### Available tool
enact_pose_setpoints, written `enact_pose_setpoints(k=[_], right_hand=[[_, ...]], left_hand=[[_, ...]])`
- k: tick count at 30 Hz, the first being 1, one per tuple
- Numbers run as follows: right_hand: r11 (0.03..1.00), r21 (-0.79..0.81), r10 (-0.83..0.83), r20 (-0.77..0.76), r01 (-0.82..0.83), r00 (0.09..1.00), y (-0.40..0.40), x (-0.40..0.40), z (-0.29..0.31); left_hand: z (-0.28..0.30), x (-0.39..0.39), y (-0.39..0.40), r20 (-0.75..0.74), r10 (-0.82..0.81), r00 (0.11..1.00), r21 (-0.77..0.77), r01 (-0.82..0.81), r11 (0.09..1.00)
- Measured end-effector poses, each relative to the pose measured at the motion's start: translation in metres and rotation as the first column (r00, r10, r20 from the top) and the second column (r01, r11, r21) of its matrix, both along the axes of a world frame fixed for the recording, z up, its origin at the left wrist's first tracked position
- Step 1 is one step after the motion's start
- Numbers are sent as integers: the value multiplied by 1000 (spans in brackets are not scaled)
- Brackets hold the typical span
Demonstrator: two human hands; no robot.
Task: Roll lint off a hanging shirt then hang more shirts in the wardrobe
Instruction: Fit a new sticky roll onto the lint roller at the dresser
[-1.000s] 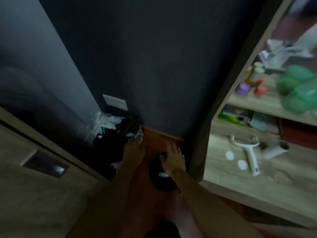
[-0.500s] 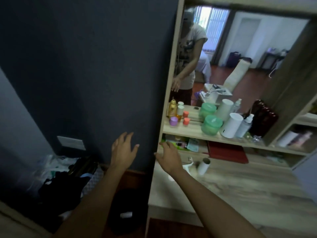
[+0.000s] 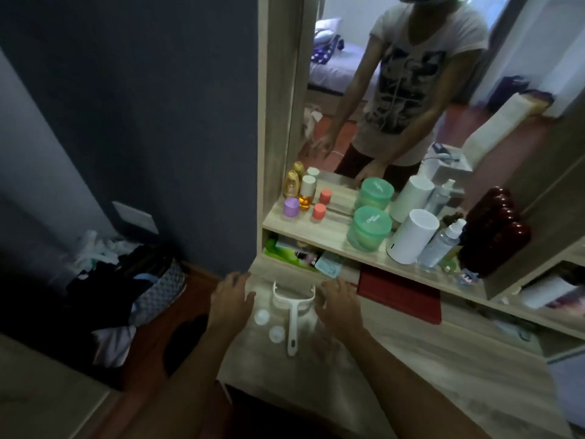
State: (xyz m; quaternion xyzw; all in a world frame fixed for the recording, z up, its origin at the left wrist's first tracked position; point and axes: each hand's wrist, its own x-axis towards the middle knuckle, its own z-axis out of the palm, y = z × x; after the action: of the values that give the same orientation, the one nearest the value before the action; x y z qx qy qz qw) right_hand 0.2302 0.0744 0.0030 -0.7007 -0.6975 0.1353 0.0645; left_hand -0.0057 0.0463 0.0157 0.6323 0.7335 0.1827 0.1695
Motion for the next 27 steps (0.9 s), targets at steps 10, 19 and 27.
enact_pose_setpoints(k=[10, 19, 27], right_hand=[[996, -86, -11, -202, -6, 979, -2, 14, -24], [989, -107, -142, -565, 98, 813, -3, 44, -14], [952, -296, -296, -821, 80, 488, 8, 32, 13]], left_hand=[[-48, 26, -9, -2, -25, 1000, -212, 24, 977], [-77, 47, 2, -101, -68, 993, -256, 40, 966], [-63, 43, 5, 165, 278, 946, -310, -218, 925]])
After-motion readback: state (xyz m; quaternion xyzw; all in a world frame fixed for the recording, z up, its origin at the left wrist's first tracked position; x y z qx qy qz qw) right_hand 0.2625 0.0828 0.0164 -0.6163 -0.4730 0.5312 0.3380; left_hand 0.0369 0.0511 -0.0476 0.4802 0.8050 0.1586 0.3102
